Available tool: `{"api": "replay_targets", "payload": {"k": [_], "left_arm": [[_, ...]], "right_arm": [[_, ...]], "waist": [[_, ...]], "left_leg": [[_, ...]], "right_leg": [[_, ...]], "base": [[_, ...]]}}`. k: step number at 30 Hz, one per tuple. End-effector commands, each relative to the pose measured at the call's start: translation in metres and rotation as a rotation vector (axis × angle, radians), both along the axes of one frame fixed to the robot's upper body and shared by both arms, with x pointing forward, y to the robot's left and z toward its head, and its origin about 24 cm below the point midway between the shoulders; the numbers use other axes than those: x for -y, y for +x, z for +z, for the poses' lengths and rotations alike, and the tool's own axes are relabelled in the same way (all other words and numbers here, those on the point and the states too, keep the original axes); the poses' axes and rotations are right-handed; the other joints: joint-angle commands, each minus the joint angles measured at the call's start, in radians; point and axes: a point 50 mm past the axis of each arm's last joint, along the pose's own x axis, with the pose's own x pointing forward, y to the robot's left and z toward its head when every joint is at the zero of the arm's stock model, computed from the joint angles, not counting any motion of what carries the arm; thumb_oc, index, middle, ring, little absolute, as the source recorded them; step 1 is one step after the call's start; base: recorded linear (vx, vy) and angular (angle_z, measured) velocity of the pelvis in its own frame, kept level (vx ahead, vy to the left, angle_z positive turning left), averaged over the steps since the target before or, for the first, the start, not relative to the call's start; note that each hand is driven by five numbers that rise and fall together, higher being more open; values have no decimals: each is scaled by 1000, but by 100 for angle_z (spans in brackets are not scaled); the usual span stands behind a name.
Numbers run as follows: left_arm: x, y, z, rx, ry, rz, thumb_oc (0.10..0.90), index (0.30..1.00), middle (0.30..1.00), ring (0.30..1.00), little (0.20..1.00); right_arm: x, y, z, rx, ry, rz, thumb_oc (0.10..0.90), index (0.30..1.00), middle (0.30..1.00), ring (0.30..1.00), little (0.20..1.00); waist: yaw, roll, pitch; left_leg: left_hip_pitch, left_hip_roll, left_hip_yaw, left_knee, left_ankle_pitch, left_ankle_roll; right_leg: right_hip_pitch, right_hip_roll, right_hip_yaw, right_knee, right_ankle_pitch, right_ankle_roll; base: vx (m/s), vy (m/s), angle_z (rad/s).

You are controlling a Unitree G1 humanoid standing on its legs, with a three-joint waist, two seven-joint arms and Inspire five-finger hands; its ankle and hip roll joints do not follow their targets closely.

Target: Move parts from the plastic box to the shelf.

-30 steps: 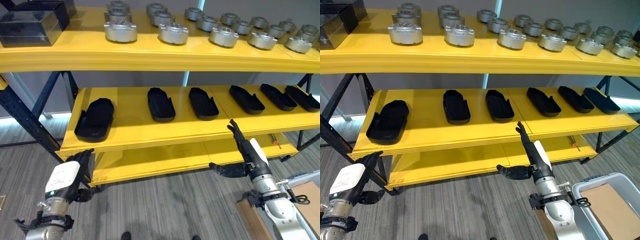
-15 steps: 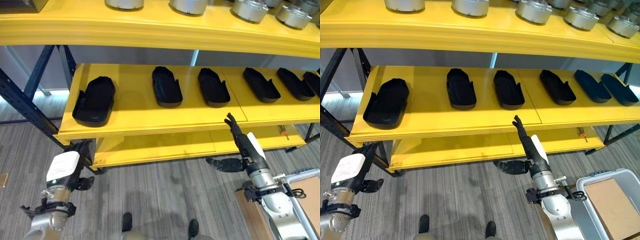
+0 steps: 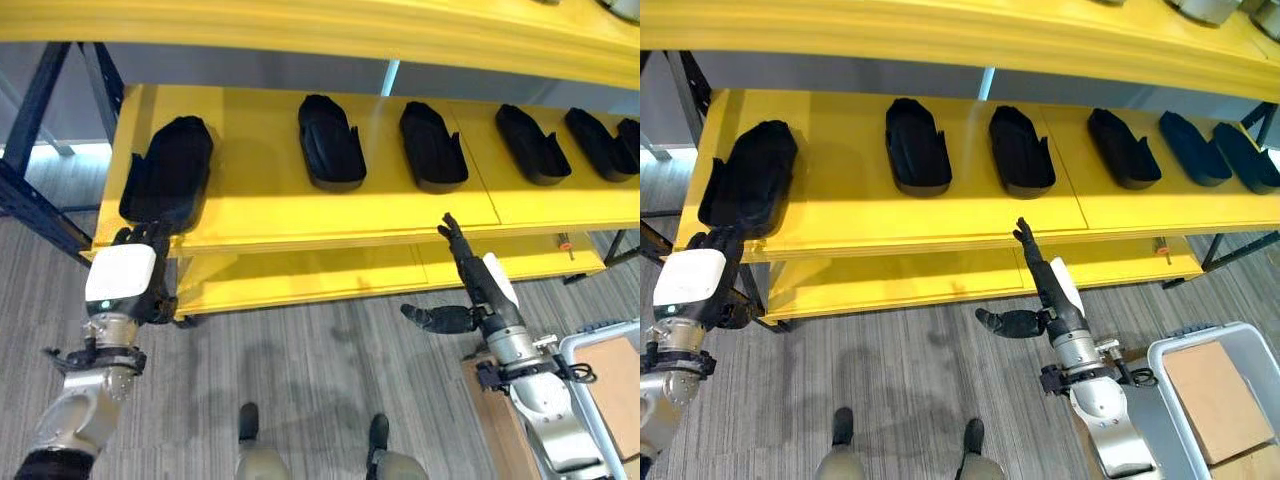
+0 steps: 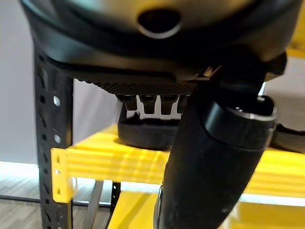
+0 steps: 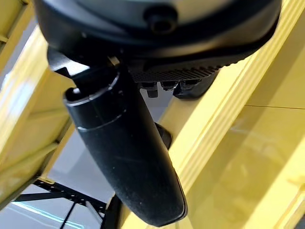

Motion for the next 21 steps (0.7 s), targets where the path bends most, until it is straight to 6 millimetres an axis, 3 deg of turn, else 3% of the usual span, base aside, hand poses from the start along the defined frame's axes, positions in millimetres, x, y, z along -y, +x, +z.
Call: {"api": "replay_targets", "payload": {"k": [1, 10, 21], "left_arm": [[-13, 11, 53, 214, 131, 22, 900, 1000, 1000, 1000, 1000], [-25, 14, 36, 152, 105, 90, 900, 1000, 1000, 1000, 1000], [-35, 20, 53, 199, 130, 133, 900, 1000, 1000, 1000, 1000]], "right_arm": [[0, 10, 52, 281, 34, 5, 900, 1000, 1000, 1000, 1000], [-3, 12, 56, 302, 38, 15, 900, 1000, 1000, 1000, 1000], [-6, 14, 60, 322, 40, 26, 900, 1000, 1000, 1000, 1000]], "waist": [[-18, -34, -18], [-16, -45, 21], [-21, -48, 35]], "left_leg": [[3, -99, 21, 61, -120, 109], [-34, -104, 24, 97, -127, 113], [-59, -102, 18, 128, -132, 111]], "right_leg": [[-50, -37, -4, 43, 0, 1], [-82, -43, 9, 64, 5, -2], [-96, -43, 13, 71, 5, -4]], "base": [[-42, 54, 0], [-6, 8, 0], [0, 0, 0]]}}
